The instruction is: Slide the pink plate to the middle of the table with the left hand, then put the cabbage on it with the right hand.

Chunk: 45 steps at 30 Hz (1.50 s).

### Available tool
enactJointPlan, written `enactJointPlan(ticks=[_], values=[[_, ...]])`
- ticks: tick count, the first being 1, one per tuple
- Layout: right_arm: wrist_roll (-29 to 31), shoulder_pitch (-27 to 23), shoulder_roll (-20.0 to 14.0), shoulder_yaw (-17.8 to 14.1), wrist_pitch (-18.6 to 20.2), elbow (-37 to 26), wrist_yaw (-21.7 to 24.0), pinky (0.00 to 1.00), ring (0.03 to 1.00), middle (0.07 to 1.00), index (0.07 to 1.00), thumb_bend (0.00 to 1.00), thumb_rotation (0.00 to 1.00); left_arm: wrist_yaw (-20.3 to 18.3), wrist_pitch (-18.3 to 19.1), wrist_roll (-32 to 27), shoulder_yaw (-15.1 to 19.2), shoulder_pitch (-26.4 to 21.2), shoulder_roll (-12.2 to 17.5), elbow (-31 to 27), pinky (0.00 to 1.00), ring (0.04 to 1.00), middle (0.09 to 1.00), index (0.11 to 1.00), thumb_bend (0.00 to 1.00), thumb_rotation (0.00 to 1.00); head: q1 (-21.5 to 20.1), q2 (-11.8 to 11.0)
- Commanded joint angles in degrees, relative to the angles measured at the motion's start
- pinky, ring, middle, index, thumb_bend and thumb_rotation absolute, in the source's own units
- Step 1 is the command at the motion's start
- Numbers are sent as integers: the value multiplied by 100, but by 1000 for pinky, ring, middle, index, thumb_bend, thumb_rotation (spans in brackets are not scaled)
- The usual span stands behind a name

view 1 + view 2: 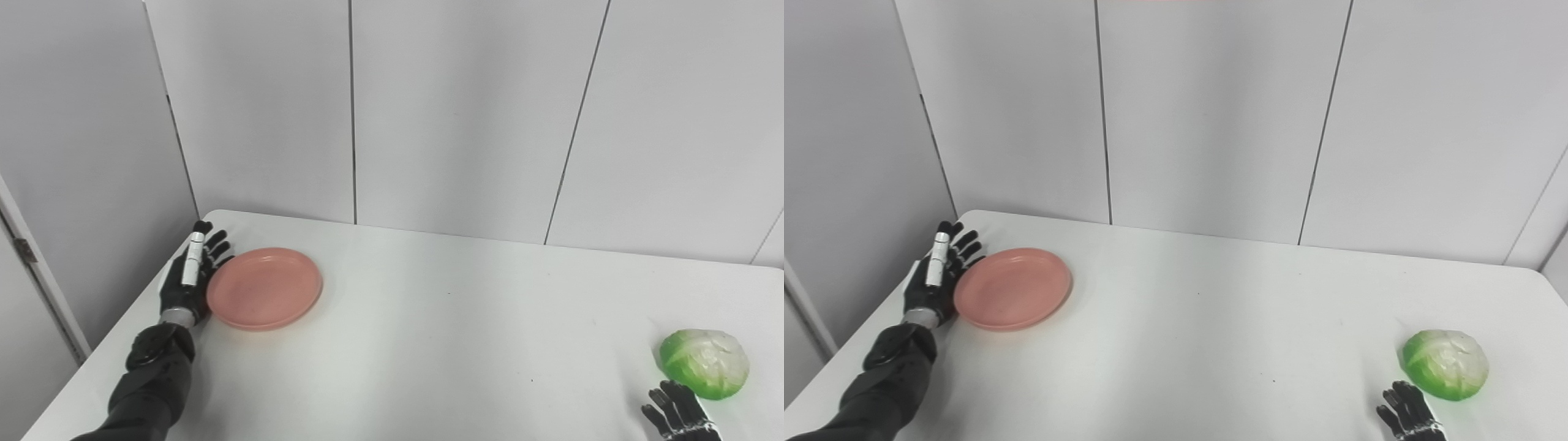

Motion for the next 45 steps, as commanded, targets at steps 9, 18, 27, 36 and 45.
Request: enactJointPlan(ticks=[9, 18, 27, 36, 45], values=[[-120, 353, 200, 99, 67, 106, -3, 843, 861, 860, 812, 761, 781, -209, 437, -26, -132, 224, -457, -492, 808, 891, 884, 916, 946, 809, -56, 24], [-166, 334, 234, 107, 65, 131, -30, 823, 843, 847, 808, 747, 765, -290, 496, -46, -165, 332, -882, -578, 828, 896, 884, 908, 928, 794, -96, 34], [-207, 318, 264, 141, 67, 148, -55, 818, 842, 841, 798, 749, 759, -273, 132, 145, -366, 358, -1305, -304, 828, 899, 892, 912, 894, 806, -144, 37], [-286, 314, 306, 172, 71, 123, -93, 811, 833, 830, 791, 756, 757, -164, -109, 314, -569, 591, -1815, -437, 832, 908, 885, 908, 898, 797, -270, 74], [-285, 307, 308, 243, 64, 108, -108, 811, 829, 824, 783, 763, 743, 360, 526, 498, -811, 1064, -2385, -1997, 842, 922, 903, 905, 878, 814, -398, 109]])
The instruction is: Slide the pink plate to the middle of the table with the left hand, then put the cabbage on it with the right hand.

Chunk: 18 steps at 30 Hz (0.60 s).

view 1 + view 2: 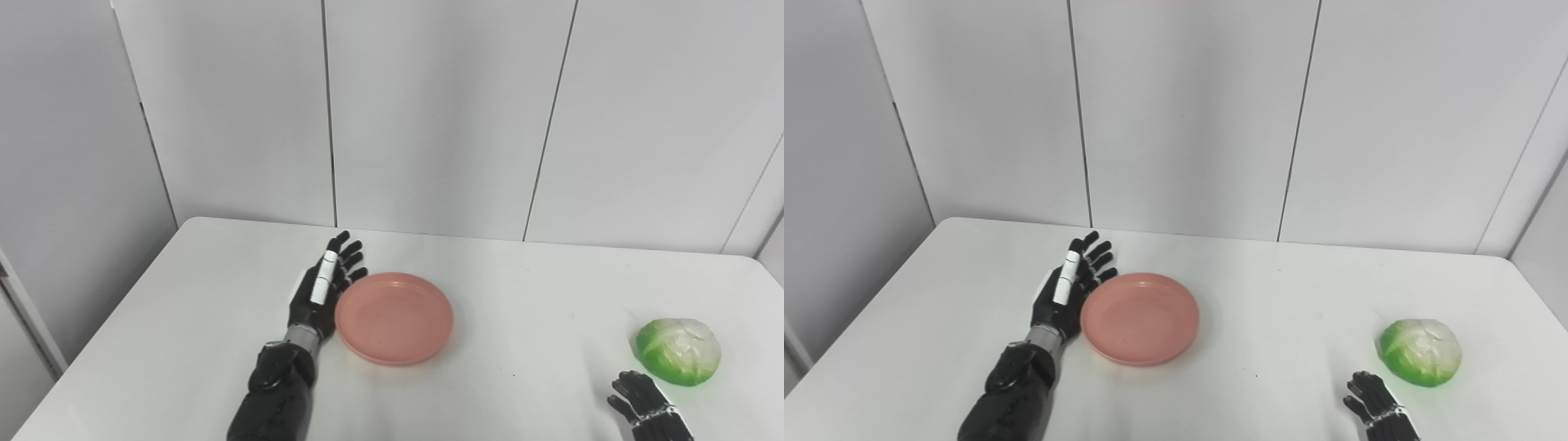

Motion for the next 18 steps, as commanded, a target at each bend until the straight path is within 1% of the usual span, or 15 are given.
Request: enactJointPlan(ticks=[1, 2, 3, 6, 9, 12, 14, 18], values=[[-19, 326, 264, 116, 64, 92, 33, 810, 829, 824, 783, 764, 741, 222, 197, 71, -58, 495, -231, -119, 825, 917, 899, 902, 870, 816, -32, 25], [-21, 328, 265, 122, 67, 86, 32, 811, 830, 824, 783, 765, 739, 287, 268, 83, -67, 537, -273, -248, 813, 912, 898, 897, 861, 806, -32, 25], [-48, 332, 269, 127, 66, 79, 25, 810, 830, 824, 782, 763, 738, 399, 345, 132, -99, 608, -366, -445, 823, 911, 898, 898, 858, 803, -72, 44], [-86, 342, 277, 143, 66, 55, 15, 805, 826, 817, 777, 763, 726, 649, 624, 220, -213, 841, -615, -1047, 905, 920, 915, 914, 845, 808, -147, 77], [-140, 351, 293, 174, 71, 24, -23, 806, 823, 815, 776, 769, 722, 780, 832, 296, -350, 1054, -761, -1555, 906, 925, 926, 918, 848, 817, -228, 105], [-224, 353, 304, 222, 66, 7, -77, 802, 819, 814, 778, 775, 728, 849, 1005, 315, -433, 1205, -849, -1888, 902, 929, 928, 920, 850, 821, -351, 146], [-264, 358, 309, 254, 64, -1, -104, 800, 820, 814, 778, 770, 724, 866, 1087, 327, -477, 1299, -895, -2062, 944, 952, 934, 921, 848, 828, -424, 176], [-323, 360, 332, 312, 67, -35, -141, 803, 822, 817, 781, 754, 716, 984, 1294, 292, -498, 1419, -965, -2314, 962, 957, 939, 917, 848, 826, -577, 247]])
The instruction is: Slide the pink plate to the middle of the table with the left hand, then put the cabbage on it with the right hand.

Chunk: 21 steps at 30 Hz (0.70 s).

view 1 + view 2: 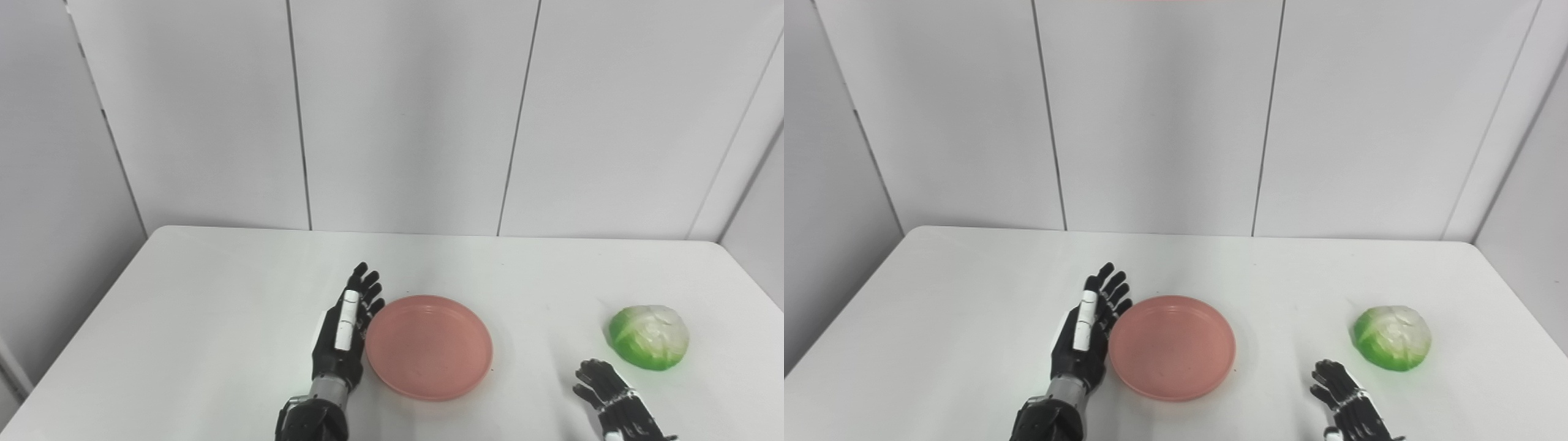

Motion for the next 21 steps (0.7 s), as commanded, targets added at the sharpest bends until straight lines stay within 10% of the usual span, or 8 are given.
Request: enactJointPlan(ticks=[1, 21], values=[[-68, 354, 324, 152, 65, 13, -7, 804, 824, 818, 782, 748, 710, 150, 304, -45, 18, 135, -96, -47, 970, 960, 943, 918, 846, 829, -107, 45], [-1625, 389, 359, 505, 71, -921, -1476, 760, 813, 834, 825, 697, 702, -285, 479, -679, 322, 135, 375, 141, 999, 992, 966, 951, 874, 862, -1160, -12]])
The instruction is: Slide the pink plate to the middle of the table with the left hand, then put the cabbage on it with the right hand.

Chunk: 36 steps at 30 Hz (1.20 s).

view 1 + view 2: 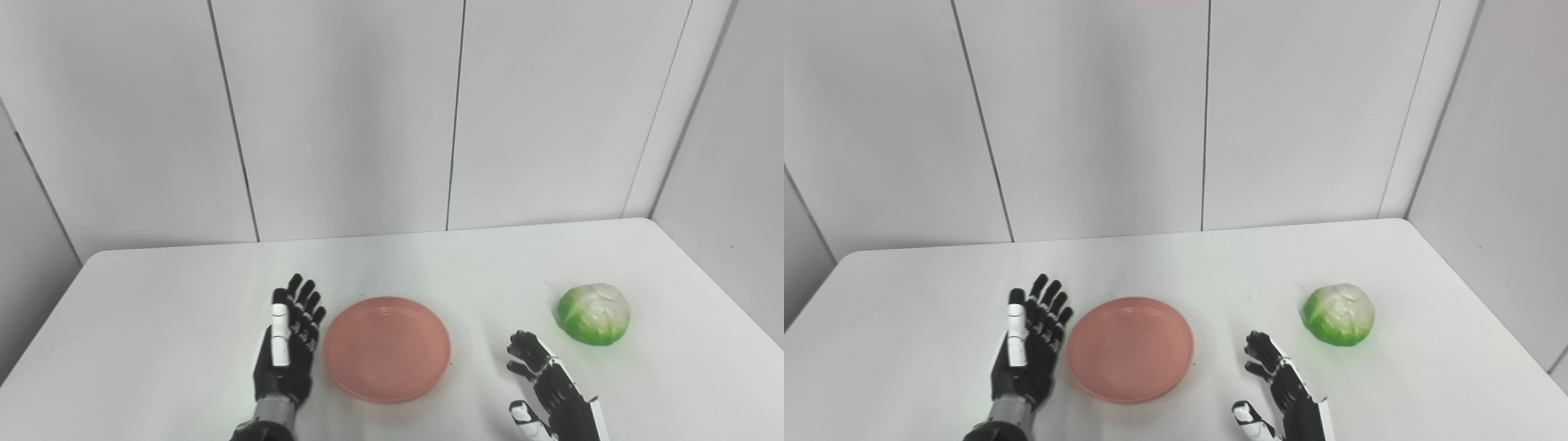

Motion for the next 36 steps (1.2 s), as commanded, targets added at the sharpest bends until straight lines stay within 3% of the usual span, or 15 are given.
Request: enactJointPlan(ticks=[1, 8, 12, 17, 19, 23, 25, 27, 29, 36], values=[[-229, 331, 184, -20, 16, -286, -187, 757, 812, 834, 825, 697, 707, 30, 194, -32, 102, 107, 197, 261, 1000, 996, 965, 951, 871, 863, -27, -5], [-706, 132, 43, -204, 83, -588, -425, 755, 819, 841, 847, 702, 736, -84, 96, -103, 143, 15, 263, 413, 1000, 1000, 979, 961, 895, 832, -201, -76], [-1809, -97, -273, -423, 19, -801, -707, 758, 841, 874, 870, 679, 756, -100, 72, -82, 158, -41, 340, 489, 998, 992, 972, 963, 886, 845, -419, -141], [-2554, -280, -452, -749, 227, -1189, -786, 778, 863, 887, 866, 745, 776, -158, 76, -83, 161, -56, 429, 550, 1000, 994, 971, 959, 864, 863, -575, -189], [-2831, -409, -588, -890, 373, -1361, -782, 782, 870, 888, 878, 745, 741, -147, 89, -100, 185, -58, 427, 561, 1000, 992, 965, 951, 858, 860, -590, -198], [-3507, -636, -960, -1153, 1092, -1828, -470, 794, 880, 914, 914, 762, 758, -78, 217, -204, 297, -72, 392, 496, 1000, 997, 961, 948, 839, 850, -579, -215], [-3569, -720, -1177, -1218, 1360, -1943, -272, 840, 905, 931, 916, 778, 759, -76, 248, -238, 336, -84, 402, 490, 1000, 996, 962, 954, 826, 854, -563, -220], [-3647, -806, -1442, -1251, 1527, -1952, -120, 850, 910, 932, 912, 772, 742, -91, 256, -243, 353, -97, 427, 509, 1000, 997, 964, 959, 823, 856, -557, -225], [-3785, -898, -1725, -1283, 1696, -1910, 35, 795, 891, 919, 907, 784, 785, -105, 263, -231, 361, -101, 448, 527, 1000, 998, 970, 966, 825, 861, -555, -234], [-3955, -1209, -2397, -1263, 2213, -1700, 510, 805, 908, 922, 891, 833, 776, -136, 260, -236, 368, -111, 477, 594, 1000, 1000, 972, 966, 823, 855, -538, -265]])
